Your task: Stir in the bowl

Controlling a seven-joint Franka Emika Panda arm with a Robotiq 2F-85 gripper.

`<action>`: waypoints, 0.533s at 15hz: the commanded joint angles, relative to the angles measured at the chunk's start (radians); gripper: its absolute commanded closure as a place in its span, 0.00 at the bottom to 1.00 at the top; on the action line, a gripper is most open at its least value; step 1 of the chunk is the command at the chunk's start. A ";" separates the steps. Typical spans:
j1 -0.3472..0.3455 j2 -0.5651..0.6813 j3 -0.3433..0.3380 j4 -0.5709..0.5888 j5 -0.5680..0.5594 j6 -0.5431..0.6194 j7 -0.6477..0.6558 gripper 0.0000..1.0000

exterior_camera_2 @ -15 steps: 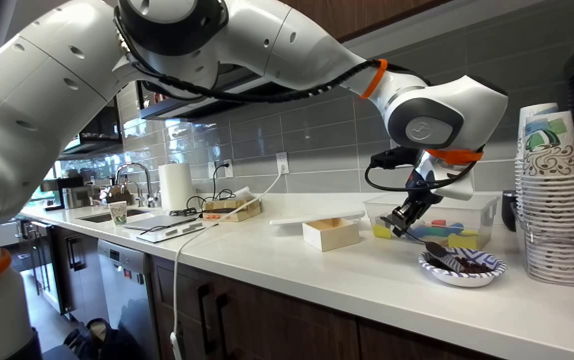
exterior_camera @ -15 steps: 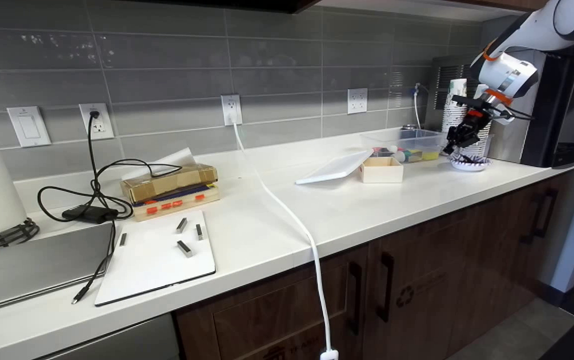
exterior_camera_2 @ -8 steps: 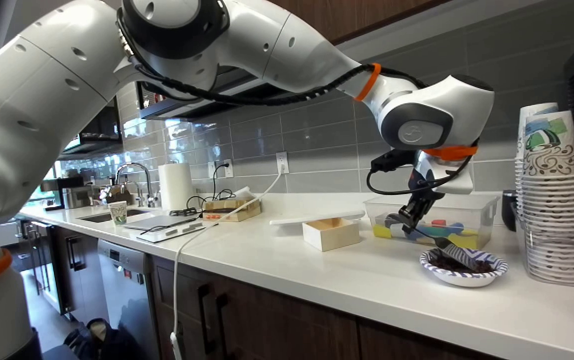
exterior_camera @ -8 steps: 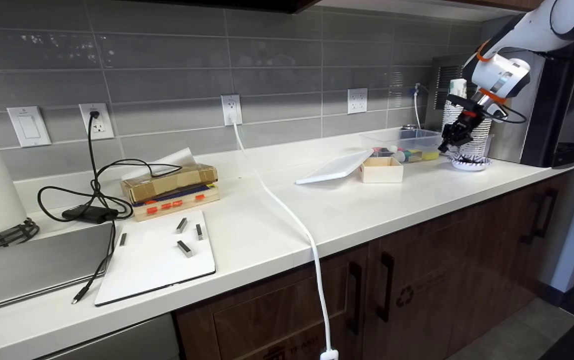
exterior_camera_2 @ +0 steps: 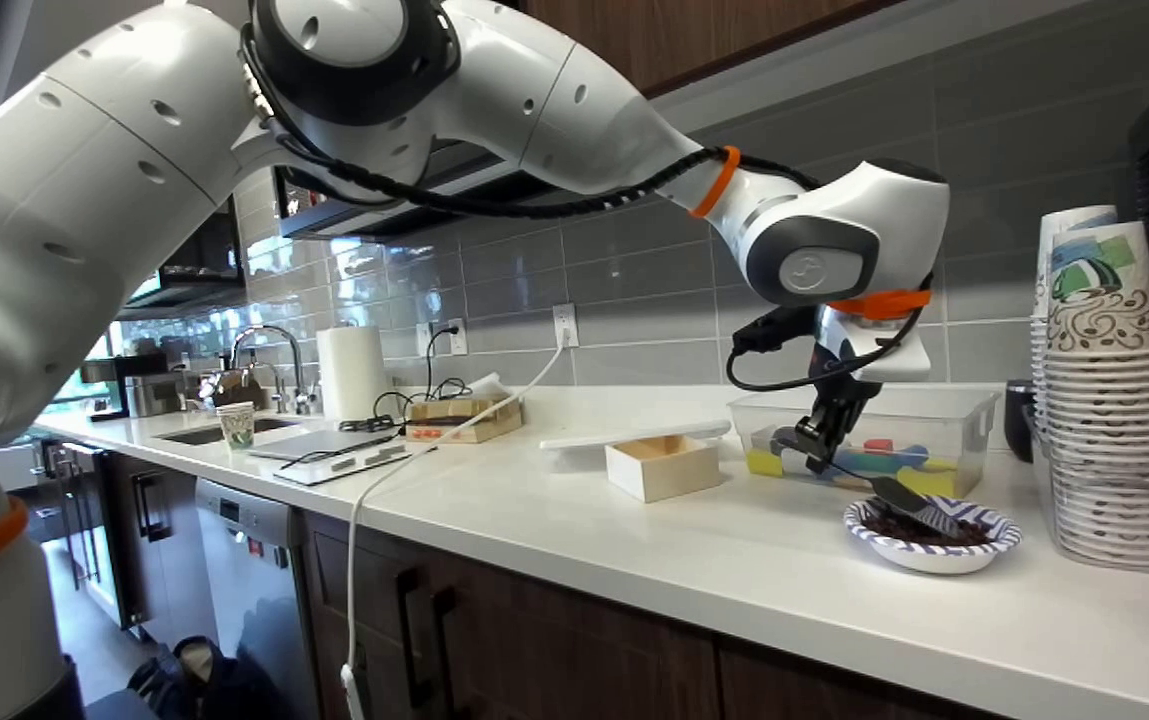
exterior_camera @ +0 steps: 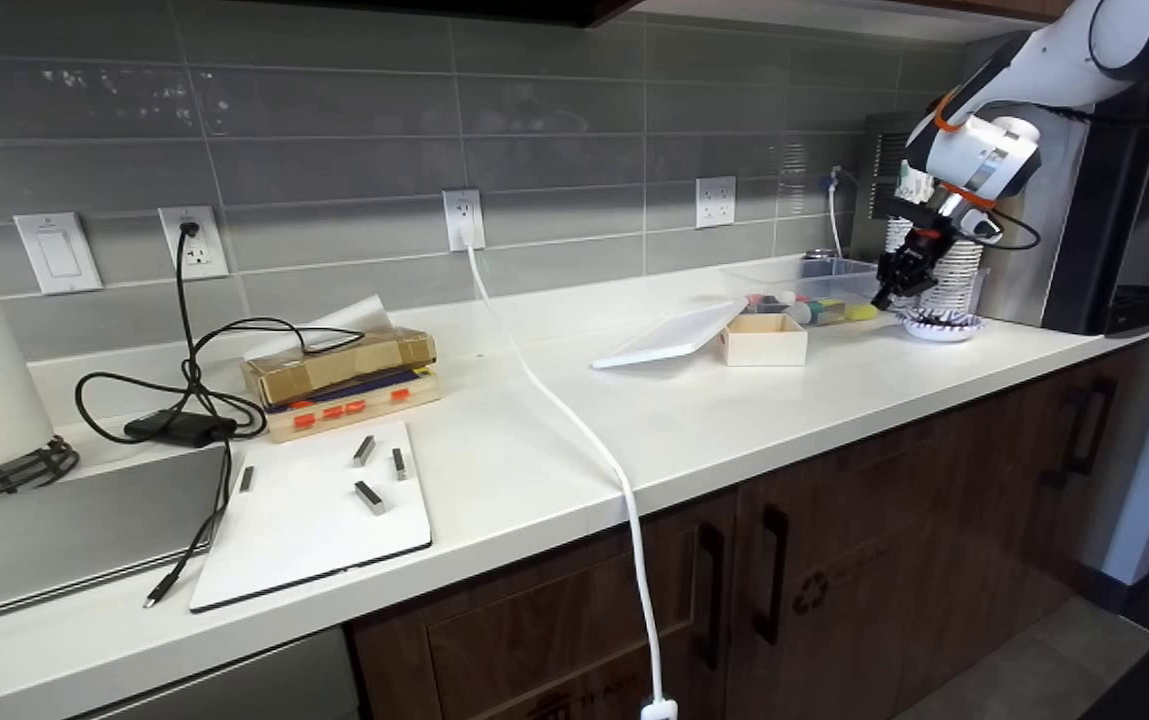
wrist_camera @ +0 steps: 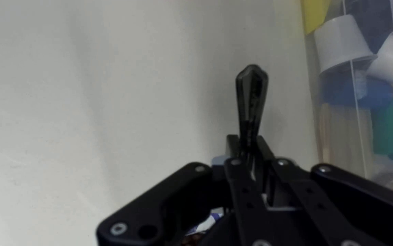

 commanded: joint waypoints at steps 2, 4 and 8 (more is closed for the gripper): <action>0.048 0.001 -0.010 -0.040 -0.094 0.088 0.059 0.97; 0.056 0.011 -0.007 -0.045 -0.128 0.102 0.080 0.97; 0.060 0.017 0.005 -0.055 -0.168 0.126 0.096 0.60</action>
